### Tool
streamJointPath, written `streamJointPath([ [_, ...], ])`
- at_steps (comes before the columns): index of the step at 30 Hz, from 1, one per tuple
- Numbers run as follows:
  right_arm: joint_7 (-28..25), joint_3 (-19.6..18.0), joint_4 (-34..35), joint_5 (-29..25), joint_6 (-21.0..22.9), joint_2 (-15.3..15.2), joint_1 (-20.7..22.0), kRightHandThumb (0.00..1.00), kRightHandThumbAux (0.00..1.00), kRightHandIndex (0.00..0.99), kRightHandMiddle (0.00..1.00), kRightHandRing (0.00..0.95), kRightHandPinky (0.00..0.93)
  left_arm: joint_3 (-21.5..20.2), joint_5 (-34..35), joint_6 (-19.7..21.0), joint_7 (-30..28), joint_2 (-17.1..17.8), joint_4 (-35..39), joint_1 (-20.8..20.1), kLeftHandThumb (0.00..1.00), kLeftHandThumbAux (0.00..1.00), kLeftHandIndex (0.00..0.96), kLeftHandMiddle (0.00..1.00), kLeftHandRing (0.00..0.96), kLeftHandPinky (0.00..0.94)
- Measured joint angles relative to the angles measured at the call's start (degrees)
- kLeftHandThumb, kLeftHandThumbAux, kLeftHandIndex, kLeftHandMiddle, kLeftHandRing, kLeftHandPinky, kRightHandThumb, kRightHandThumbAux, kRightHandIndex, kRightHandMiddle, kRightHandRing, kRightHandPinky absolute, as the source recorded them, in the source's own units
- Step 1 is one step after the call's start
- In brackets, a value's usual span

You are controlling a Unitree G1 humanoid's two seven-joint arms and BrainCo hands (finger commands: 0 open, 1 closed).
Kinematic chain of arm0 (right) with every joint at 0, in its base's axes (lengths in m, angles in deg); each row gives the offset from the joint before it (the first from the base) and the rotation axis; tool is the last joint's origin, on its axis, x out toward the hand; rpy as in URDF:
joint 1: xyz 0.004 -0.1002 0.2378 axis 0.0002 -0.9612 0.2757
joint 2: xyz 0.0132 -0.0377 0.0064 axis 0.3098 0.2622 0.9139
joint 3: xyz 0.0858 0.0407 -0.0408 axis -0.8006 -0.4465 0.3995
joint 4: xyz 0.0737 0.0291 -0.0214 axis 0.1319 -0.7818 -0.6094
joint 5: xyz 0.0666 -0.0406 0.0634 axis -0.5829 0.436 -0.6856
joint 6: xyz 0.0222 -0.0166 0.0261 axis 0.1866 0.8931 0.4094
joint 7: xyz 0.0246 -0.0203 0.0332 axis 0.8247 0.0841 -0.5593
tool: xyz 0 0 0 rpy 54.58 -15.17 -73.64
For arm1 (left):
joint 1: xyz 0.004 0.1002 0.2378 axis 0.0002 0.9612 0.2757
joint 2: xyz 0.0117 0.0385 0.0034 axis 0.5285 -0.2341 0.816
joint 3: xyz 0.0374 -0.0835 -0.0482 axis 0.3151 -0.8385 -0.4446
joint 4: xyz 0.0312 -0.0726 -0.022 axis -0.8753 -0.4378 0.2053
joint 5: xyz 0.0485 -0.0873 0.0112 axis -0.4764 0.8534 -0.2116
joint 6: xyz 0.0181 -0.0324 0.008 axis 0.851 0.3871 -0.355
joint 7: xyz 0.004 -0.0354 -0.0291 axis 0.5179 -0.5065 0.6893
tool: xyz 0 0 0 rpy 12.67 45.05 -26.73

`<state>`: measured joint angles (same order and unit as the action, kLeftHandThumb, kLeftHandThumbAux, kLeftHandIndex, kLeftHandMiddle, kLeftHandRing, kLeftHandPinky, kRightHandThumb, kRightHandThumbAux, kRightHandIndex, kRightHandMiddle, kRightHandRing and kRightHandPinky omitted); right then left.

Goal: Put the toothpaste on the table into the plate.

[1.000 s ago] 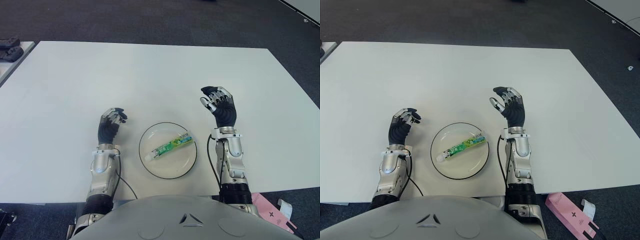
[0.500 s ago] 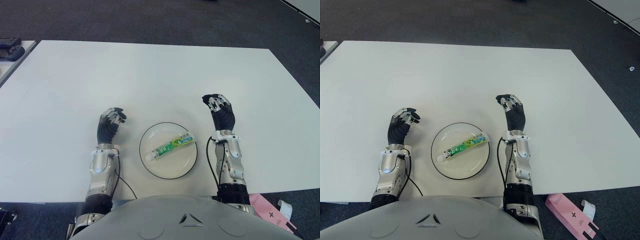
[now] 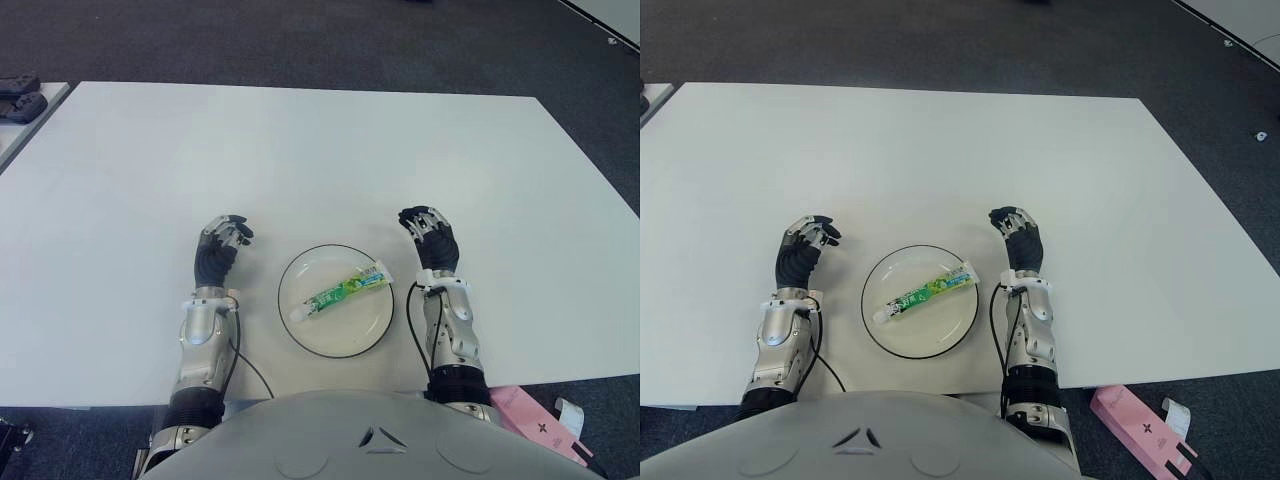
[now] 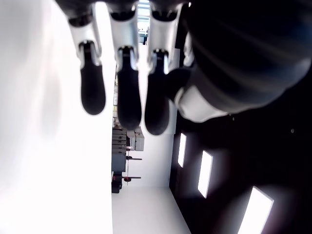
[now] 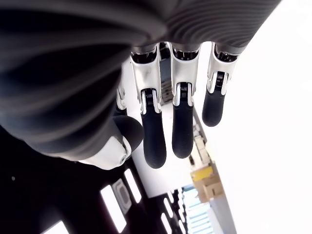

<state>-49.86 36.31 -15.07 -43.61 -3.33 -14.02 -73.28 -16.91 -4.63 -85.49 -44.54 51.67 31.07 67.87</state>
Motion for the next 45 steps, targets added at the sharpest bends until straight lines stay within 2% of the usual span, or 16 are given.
streamJointPath([
  [14,-0.87,-2.26,-5.60,-0.79,2.02,0.00,4.31,0.696,0.731,0.427,0.493,0.489,0.485,0.01,0.32,0.11,-0.14,0.00,-0.31,-0.15,0.693,0.721,0.431,0.541,0.518,0.503],
  [25,-0.69,-2.64,-7.30,0.57,1.75,0.01,5.33,0.702,0.729,0.429,0.488,0.488,0.481,0.03,0.37,0.11,-0.14,0.00,-0.29,-0.15,0.695,0.721,0.432,0.549,0.526,0.514],
  [45,-1.23,-2.12,-9.35,3.81,-4.52,0.08,3.75,0.698,0.730,0.429,0.501,0.502,0.482,0.08,0.55,0.96,-0.17,0.00,0.04,-0.13,0.692,0.723,0.430,0.529,0.515,0.501],
])
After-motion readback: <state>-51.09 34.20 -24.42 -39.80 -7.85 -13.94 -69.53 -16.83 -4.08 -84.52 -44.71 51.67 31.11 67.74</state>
